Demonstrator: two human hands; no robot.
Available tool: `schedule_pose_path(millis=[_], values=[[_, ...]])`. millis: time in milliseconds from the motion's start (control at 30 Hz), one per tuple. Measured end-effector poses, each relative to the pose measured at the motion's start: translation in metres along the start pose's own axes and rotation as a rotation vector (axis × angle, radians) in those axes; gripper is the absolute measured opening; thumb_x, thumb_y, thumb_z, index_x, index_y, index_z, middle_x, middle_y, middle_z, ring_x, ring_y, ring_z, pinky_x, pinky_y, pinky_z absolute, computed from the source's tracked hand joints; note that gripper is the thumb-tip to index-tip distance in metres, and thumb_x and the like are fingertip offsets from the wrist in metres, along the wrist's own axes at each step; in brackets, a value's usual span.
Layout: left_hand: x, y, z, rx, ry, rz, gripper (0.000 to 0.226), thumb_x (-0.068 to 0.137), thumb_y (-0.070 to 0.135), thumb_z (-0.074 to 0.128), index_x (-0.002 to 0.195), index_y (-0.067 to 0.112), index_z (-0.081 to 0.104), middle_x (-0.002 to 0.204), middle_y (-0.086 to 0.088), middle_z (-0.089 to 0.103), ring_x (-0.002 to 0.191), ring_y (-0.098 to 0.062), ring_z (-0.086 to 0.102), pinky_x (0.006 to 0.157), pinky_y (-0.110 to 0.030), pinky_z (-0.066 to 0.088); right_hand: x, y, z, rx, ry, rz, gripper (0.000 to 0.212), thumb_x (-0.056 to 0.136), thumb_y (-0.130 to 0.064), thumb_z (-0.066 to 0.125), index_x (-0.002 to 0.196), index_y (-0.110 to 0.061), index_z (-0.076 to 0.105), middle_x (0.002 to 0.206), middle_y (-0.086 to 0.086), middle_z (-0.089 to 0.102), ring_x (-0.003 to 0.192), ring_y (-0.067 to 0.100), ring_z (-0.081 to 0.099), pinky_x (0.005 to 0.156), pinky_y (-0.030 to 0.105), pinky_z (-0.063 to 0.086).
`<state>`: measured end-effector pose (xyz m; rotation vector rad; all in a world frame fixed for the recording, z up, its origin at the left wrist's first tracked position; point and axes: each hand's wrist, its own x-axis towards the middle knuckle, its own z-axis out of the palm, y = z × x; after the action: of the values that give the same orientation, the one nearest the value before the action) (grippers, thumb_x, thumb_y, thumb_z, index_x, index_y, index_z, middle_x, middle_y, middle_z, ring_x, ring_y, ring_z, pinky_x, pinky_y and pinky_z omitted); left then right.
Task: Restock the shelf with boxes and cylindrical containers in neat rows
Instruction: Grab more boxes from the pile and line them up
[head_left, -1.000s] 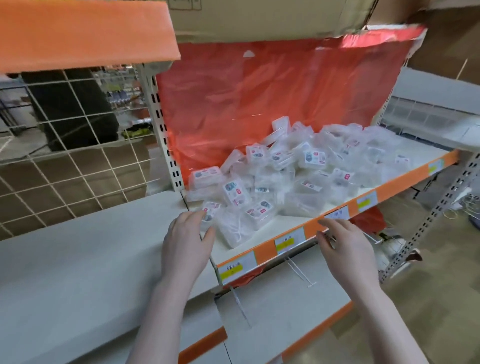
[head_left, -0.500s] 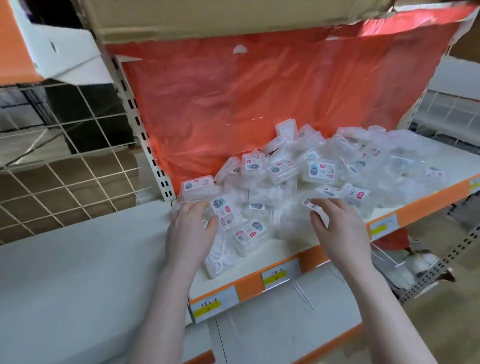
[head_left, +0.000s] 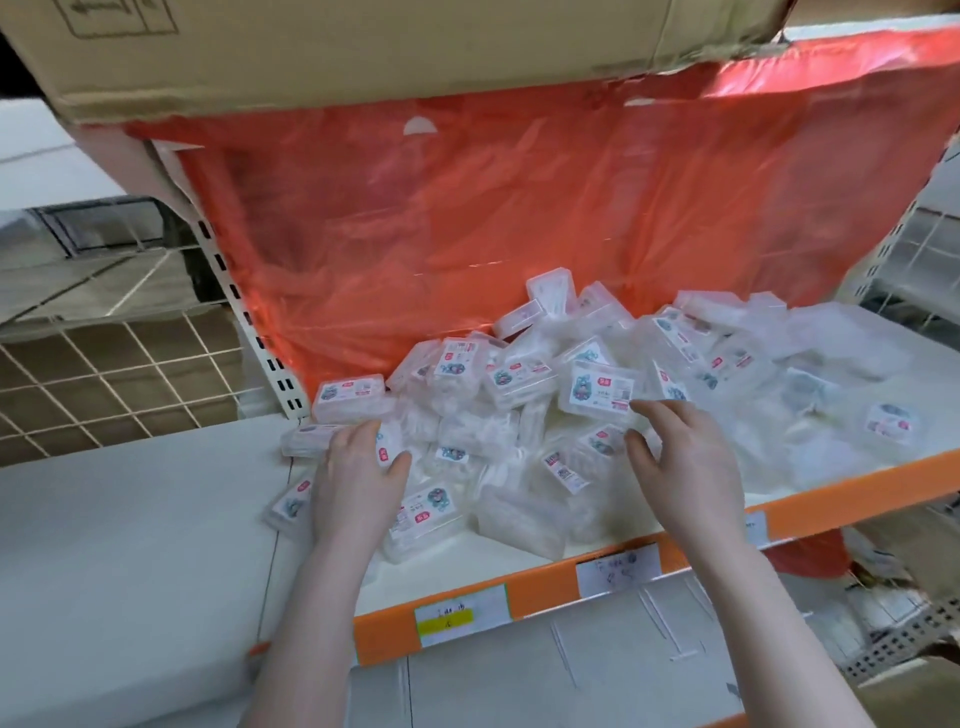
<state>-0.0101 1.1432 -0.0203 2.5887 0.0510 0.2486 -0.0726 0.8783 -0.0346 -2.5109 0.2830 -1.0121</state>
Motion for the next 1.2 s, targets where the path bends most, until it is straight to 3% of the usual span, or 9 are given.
schedule_pose_path(millis=[400, 633, 733, 900, 1067, 1200], values=[[0.001, 0.004, 0.007, 0.025, 0.049, -0.050, 0.053, 0.089, 0.030, 0.059, 0.137, 0.013, 0.046, 0.136, -0.009, 0.047, 0.124, -0.028, 0.043, 0.100, -0.039, 0.036, 0.047, 0.010, 0.031, -0.061, -0.199, -0.116, 0.045, 0.063, -0.001, 0.073, 0.107, 0.000, 0.063, 0.101, 0.019, 0.060, 0.088, 0.040, 0.056, 0.070, 0.045, 0.049], [0.004, 0.007, 0.005, 0.034, 0.056, -0.051, 0.051, 0.091, 0.031, 0.056, 0.138, 0.016, 0.044, 0.135, -0.007, 0.046, 0.123, -0.026, 0.043, 0.098, -0.036, 0.037, 0.062, 0.005, 0.037, -0.181, -0.313, -0.114, 0.047, 0.067, -0.013, 0.070, 0.111, -0.005, 0.055, 0.109, 0.014, 0.053, 0.094, 0.037, 0.051, 0.066, 0.033, 0.034], [0.005, 0.008, 0.004, 0.028, 0.057, -0.050, 0.051, 0.091, 0.031, 0.056, 0.138, 0.017, 0.044, 0.137, -0.007, 0.045, 0.124, -0.025, 0.042, 0.099, -0.036, 0.036, 0.061, 0.001, 0.042, -0.213, -0.296, -0.096, 0.042, 0.063, -0.016, 0.070, 0.099, -0.001, 0.054, 0.097, 0.016, 0.051, 0.086, 0.037, 0.050, 0.062, 0.030, 0.029], [0.011, 0.011, 0.003, 0.036, 0.046, -0.045, 0.051, 0.092, 0.033, 0.054, 0.139, 0.018, 0.043, 0.136, -0.007, 0.045, 0.125, -0.027, 0.041, 0.097, -0.037, 0.036, 0.057, -0.005, 0.052, -0.151, -0.176, -0.077, 0.042, 0.050, -0.014, 0.073, 0.082, 0.003, 0.052, 0.079, 0.020, 0.046, 0.069, 0.036, 0.047, 0.056, 0.036, 0.036], [0.015, 0.011, 0.002, 0.033, 0.040, -0.039, 0.051, 0.092, 0.034, 0.054, 0.139, 0.017, 0.044, 0.136, -0.006, 0.046, 0.125, -0.026, 0.040, 0.097, -0.036, 0.036, 0.056, -0.008, 0.052, -0.101, -0.140, -0.069, 0.062, 0.053, -0.012, 0.073, 0.110, 0.007, 0.056, 0.082, 0.022, 0.049, 0.074, 0.039, 0.050, 0.063, 0.042, 0.044], [0.017, 0.009, 0.001, 0.030, 0.038, -0.023, 0.049, 0.092, 0.034, 0.054, 0.137, 0.016, 0.045, 0.134, -0.007, 0.048, 0.123, -0.025, 0.042, 0.097, -0.035, 0.036, 0.056, -0.006, 0.050, -0.089, -0.134, -0.081, 0.062, 0.057, -0.017, 0.070, 0.114, 0.003, 0.056, 0.091, 0.021, 0.054, 0.085, 0.042, 0.054, 0.073, 0.046, 0.043]])
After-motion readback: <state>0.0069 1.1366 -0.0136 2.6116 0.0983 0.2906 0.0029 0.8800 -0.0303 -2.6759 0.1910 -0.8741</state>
